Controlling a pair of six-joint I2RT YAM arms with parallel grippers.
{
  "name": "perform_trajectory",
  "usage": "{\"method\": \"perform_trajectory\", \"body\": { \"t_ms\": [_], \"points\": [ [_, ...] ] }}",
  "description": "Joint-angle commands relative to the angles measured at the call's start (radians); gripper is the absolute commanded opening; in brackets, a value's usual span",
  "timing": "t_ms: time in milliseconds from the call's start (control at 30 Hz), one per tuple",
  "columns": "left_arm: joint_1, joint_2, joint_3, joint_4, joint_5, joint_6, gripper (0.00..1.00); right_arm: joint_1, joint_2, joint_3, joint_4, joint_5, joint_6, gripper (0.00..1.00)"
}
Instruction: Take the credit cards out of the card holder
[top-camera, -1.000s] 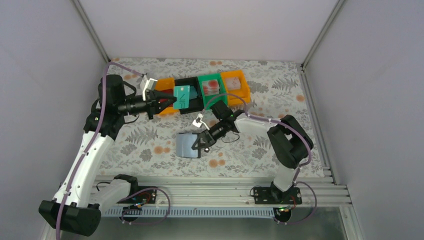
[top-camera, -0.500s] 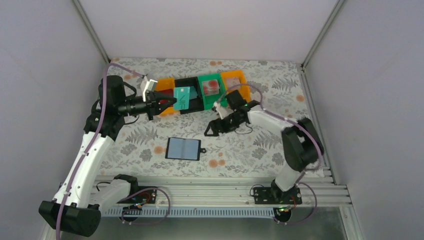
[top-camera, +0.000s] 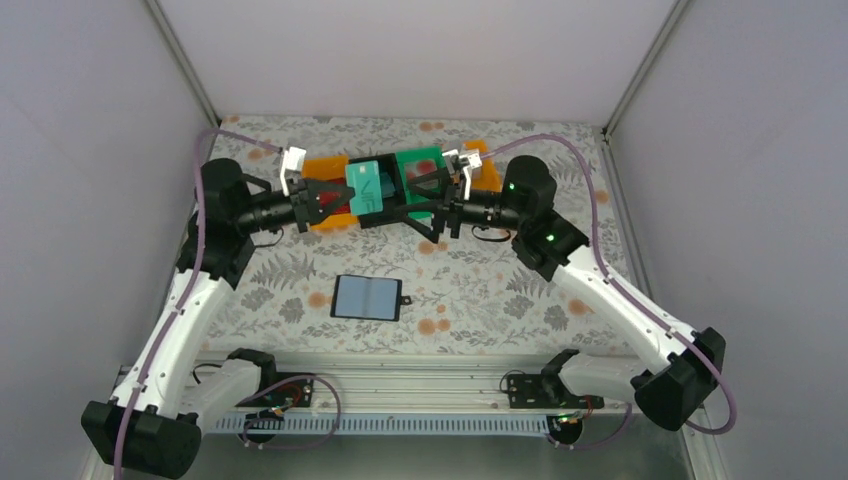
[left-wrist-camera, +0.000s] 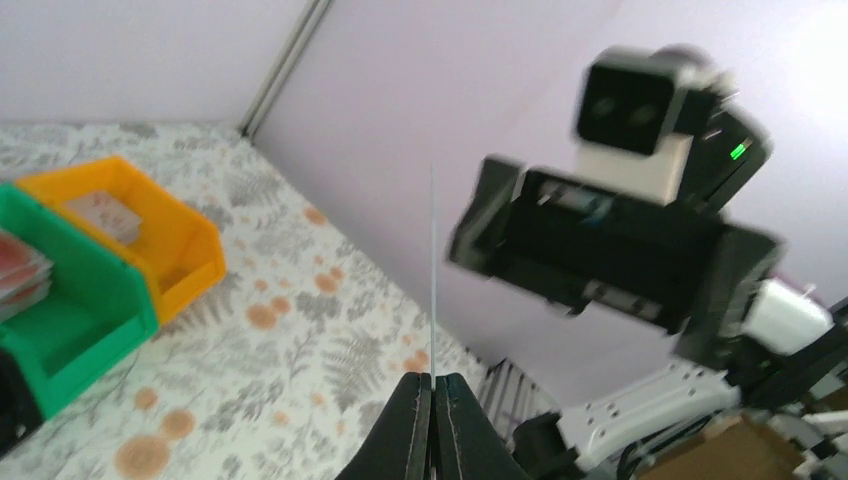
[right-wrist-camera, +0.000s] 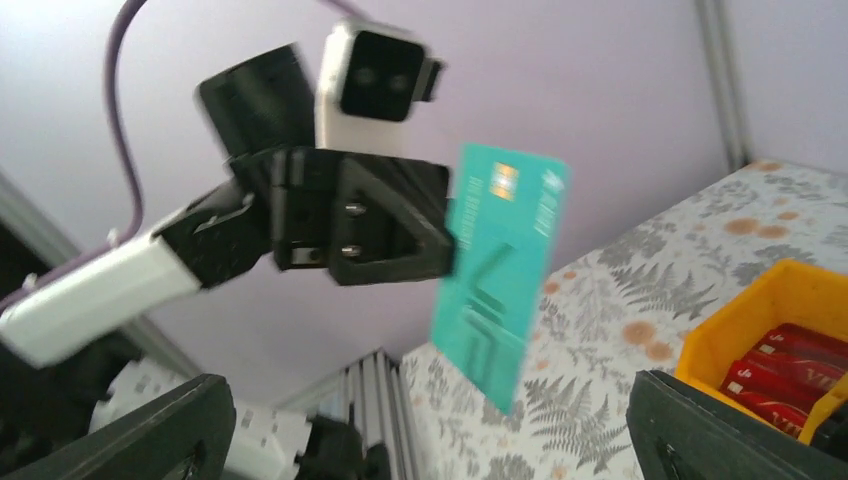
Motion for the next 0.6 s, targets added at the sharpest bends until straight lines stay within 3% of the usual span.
{"method": "perform_trajectory", "body": {
  "t_ms": [0,67,267,333,467,533,567],
  "points": [
    [0.001,-0.013,0.044,0.344,-0.007,-0.326,0.02,0.023,-0.007,-0.079,0.37,0.182,0.323,0.99],
    [-0.004,-0.01,0.056,0.405,0.008,-0.343,0.02,0.041,0.012,-0.051,0.404,0.196,0.365,0.99],
    [-0.035,-0.028,0.043,0.292,0.008,-0.243,0.02,0.086,0.087,0.075,0.339,0.144,0.297,0.97],
    [-0.039,-0.022,0.052,0.302,0.01,-0.242,0.02,0.101,0.145,0.148,0.266,0.11,0.268,0.9],
    [-0.061,-0.013,0.079,0.301,0.041,-0.196,0.02,0.113,0.202,0.204,0.216,0.068,0.24,0.61],
    [-0.07,-0.019,0.084,0.248,0.039,-0.162,0.02,0.114,0.198,0.203,0.218,0.05,0.228,0.29],
    [-0.07,-0.023,0.084,0.223,0.034,-0.145,0.02,0.114,0.193,0.206,0.211,0.041,0.216,0.08]
  ]
}}
